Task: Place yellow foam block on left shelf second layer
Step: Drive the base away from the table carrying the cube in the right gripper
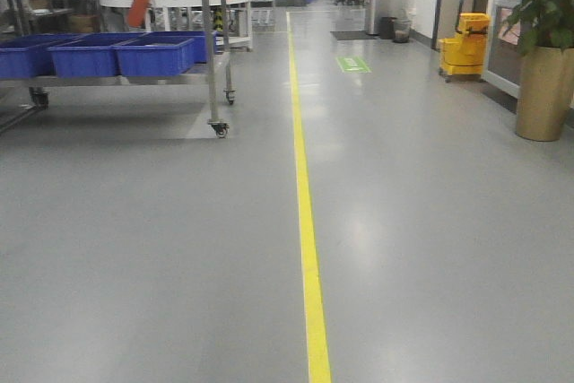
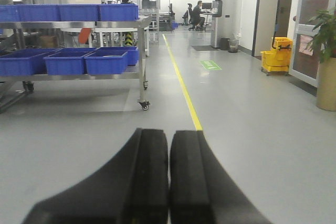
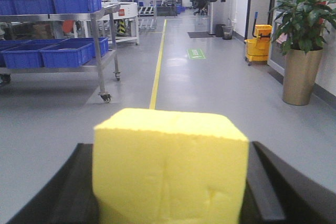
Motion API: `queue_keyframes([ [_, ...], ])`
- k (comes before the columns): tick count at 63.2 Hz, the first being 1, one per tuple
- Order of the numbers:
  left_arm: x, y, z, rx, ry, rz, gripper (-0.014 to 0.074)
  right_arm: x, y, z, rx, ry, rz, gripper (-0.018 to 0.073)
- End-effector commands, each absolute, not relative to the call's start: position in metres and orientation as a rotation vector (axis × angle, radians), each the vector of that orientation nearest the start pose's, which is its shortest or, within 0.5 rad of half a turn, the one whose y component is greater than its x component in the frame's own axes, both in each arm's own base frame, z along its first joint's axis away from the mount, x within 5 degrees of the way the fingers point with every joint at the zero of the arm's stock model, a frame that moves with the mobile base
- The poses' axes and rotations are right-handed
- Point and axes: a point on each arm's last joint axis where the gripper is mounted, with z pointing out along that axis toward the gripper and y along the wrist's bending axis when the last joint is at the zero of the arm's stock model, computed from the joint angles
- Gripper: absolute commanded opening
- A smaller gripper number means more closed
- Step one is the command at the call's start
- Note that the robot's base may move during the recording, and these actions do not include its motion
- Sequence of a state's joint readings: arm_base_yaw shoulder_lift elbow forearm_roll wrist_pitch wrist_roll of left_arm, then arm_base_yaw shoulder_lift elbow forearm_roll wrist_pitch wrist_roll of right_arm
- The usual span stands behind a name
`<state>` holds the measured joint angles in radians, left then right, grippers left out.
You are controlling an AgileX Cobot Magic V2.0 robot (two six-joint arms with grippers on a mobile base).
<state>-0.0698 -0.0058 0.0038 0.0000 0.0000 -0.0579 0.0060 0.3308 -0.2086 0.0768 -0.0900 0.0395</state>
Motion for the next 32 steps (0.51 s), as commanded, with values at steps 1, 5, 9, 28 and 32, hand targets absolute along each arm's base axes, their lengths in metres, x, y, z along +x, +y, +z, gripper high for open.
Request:
queue_keyframes([
  [1, 0.0547, -0.0038, 0.2113, 0.002, 1.412, -0.113, 0.0124, 0.0875, -0.001, 0.2867, 0.075, 1.407, 0.069, 0.0478],
  [5, 0.0547, -0.0039, 0.2113, 0.007, 1.412, -0.109, 0.0124, 0.0875, -0.001, 0.2867, 0.075, 1.407, 0.069, 0.0478],
  [9, 0.0547, -0.0038, 0.2113, 0.002, 1.412, -0.113, 0.0124, 0.0875, -0.001, 0.2867, 0.075, 1.407, 0.069, 0.0478],
  [28, 0.0547, -0.0038, 0.2113, 0.002, 1.412, -0.113, 0.0124, 0.0875, -0.001, 0.2867, 0.075, 1.407, 0.069, 0.0478],
  [32, 0.0547, -0.0038, 0.2113, 0.002, 1.412, -0.113, 0.0124, 0.0875, -0.001, 0.2867, 0.075, 1.407, 0.069, 0.0478],
])
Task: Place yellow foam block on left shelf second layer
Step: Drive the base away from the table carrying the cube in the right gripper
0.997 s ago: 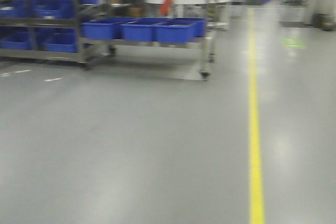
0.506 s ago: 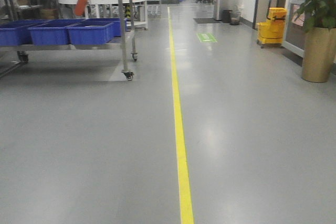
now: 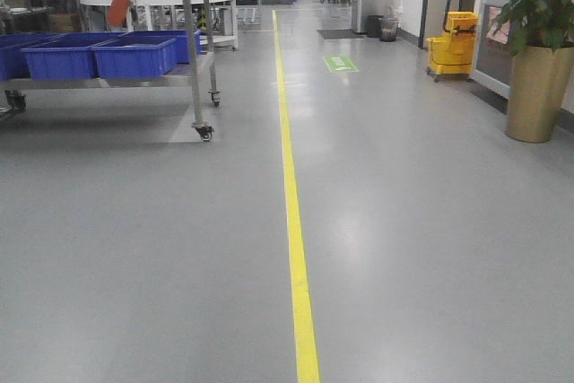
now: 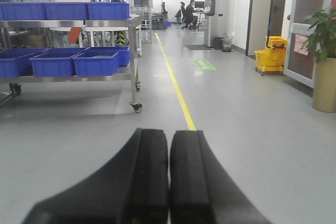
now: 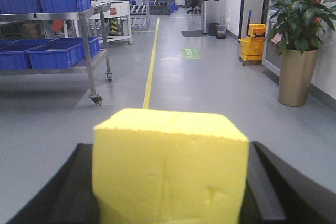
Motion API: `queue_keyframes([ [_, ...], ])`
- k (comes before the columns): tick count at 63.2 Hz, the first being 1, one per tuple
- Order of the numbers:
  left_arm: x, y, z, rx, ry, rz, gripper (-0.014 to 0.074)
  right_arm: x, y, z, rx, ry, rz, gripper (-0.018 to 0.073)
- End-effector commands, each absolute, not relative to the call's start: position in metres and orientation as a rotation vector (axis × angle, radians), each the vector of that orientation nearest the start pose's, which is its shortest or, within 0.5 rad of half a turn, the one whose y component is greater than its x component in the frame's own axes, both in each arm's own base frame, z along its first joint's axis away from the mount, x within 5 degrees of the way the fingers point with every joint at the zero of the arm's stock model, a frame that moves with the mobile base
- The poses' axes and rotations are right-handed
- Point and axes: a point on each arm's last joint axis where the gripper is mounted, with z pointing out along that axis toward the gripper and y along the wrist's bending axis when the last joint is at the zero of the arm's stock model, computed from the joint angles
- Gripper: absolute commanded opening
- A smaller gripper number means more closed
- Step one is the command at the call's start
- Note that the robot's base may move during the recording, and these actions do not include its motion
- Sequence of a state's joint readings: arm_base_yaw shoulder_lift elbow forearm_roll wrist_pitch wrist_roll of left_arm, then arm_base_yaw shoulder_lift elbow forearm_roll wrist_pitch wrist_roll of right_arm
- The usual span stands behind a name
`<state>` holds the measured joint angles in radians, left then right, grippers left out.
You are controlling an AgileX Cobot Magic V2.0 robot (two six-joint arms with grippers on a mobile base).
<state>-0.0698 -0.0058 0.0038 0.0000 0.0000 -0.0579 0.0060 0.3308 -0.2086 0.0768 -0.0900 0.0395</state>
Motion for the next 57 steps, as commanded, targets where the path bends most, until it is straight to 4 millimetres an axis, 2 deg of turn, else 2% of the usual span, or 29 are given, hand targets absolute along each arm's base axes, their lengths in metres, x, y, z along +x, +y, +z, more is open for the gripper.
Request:
queue_keyframes([
  [1, 0.0547, -0.0038, 0.2113, 0.002, 1.412, -0.113, 0.0124, 0.0875, -0.001, 0.2867, 0.075, 1.407, 0.069, 0.0478],
  [57, 0.0547, -0.0038, 0.2113, 0.002, 1.412, -0.113, 0.0124, 0.0875, -0.001, 0.2867, 0.075, 1.407, 0.069, 0.0478],
])
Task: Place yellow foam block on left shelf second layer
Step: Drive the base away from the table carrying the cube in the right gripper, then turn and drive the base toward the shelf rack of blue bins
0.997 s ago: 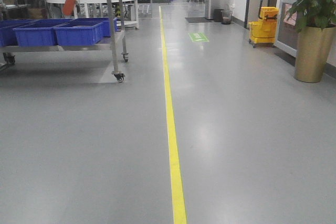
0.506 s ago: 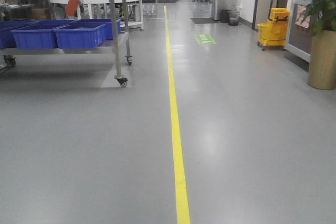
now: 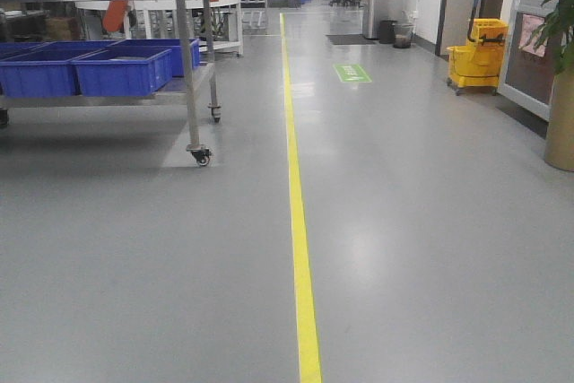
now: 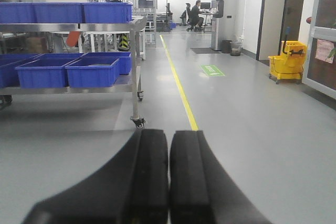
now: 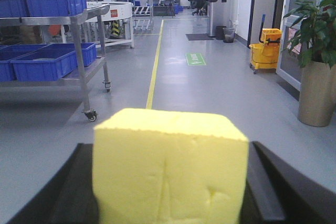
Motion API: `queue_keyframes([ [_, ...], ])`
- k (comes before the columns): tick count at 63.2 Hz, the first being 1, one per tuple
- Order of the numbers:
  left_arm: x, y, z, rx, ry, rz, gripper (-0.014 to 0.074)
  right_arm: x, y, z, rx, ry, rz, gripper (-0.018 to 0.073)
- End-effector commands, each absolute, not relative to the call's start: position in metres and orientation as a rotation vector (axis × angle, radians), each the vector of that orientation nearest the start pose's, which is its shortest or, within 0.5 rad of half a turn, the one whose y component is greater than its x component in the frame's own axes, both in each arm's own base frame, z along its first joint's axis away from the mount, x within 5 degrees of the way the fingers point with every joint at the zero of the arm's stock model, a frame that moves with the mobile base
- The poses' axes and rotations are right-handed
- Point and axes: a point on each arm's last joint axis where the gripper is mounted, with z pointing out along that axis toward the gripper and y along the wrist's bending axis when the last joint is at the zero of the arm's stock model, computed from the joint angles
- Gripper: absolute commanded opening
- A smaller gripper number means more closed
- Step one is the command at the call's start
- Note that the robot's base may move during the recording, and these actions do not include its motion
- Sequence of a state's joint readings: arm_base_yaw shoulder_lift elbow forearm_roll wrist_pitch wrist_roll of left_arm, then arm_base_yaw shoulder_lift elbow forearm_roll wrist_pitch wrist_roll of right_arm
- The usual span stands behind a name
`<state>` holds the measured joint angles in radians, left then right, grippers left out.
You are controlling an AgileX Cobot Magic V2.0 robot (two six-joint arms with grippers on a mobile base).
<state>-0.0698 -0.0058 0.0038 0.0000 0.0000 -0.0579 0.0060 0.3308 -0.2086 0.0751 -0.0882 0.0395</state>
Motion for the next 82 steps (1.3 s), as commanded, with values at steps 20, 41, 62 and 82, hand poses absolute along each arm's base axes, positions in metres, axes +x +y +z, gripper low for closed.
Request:
queue_keyframes([
  [20, 0.0547, -0.0038, 0.2113, 0.002, 1.412, -0.113, 0.0124, 0.0875, -0.001, 0.2867, 0.075, 1.407, 0.069, 0.0478],
  [41, 0.0547, -0.0038, 0.2113, 0.002, 1.412, -0.113, 0.0124, 0.0875, -0.001, 0.2867, 0.075, 1.407, 0.069, 0.0478],
  [62, 0.0547, -0.0038, 0.2113, 0.002, 1.412, -0.113, 0.0124, 0.0875, -0.001, 0.2867, 0.075, 1.407, 0.069, 0.0478],
  [82, 0.0547, -0.0038, 0.2113, 0.002, 1.412, -0.113, 0.0124, 0.0875, -0.001, 0.2867, 0.075, 1.407, 0.069, 0.0478],
])
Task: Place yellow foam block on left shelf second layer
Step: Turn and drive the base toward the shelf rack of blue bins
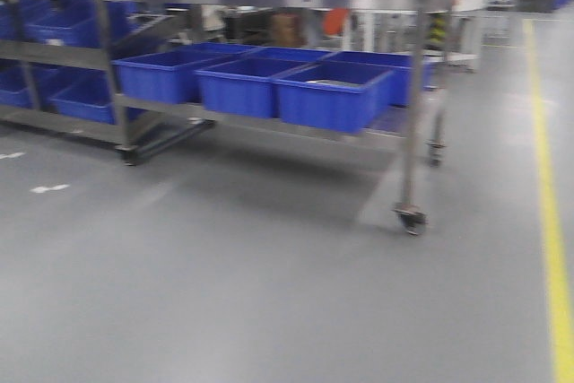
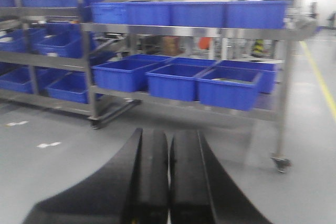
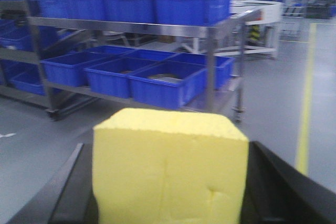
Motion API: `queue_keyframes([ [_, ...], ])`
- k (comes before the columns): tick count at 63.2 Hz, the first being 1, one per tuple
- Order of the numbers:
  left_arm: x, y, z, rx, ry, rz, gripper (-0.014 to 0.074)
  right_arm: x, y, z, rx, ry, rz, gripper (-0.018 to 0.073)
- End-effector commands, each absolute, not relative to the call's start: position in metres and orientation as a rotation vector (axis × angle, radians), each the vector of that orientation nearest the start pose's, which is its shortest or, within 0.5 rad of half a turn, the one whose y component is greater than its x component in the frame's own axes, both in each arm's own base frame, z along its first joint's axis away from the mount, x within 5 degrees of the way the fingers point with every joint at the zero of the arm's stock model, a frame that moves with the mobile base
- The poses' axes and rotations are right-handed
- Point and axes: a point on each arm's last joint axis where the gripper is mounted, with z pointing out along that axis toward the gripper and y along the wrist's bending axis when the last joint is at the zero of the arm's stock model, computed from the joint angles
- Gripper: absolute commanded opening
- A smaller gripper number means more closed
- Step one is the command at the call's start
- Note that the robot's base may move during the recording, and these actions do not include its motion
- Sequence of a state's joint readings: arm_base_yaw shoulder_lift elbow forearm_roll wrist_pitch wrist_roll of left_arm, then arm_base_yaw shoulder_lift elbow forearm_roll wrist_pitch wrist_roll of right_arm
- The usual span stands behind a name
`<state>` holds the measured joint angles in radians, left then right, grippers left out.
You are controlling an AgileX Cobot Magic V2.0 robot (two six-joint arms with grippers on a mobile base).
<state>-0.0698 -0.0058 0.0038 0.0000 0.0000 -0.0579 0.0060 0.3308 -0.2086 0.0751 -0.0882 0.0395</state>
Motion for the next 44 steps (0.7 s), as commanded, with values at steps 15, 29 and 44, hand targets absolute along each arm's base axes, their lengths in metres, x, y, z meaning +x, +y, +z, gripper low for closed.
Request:
queue_keyframes([
  [15, 0.0547, -0.0038, 0.2113, 0.002, 1.412, -0.113, 0.0124, 0.0875, -0.001, 0.2867, 0.075, 1.407, 0.069, 0.0478],
  [29, 0.0547, -0.0038, 0.2113, 0.002, 1.412, -0.113, 0.0124, 0.0875, -0.001, 0.2867, 0.075, 1.407, 0.069, 0.0478],
  [44, 0.0547, -0.0038, 0.2113, 0.002, 1.412, -0.113, 0.0124, 0.0875, -0.001, 0.2867, 0.075, 1.407, 0.069, 0.0478],
])
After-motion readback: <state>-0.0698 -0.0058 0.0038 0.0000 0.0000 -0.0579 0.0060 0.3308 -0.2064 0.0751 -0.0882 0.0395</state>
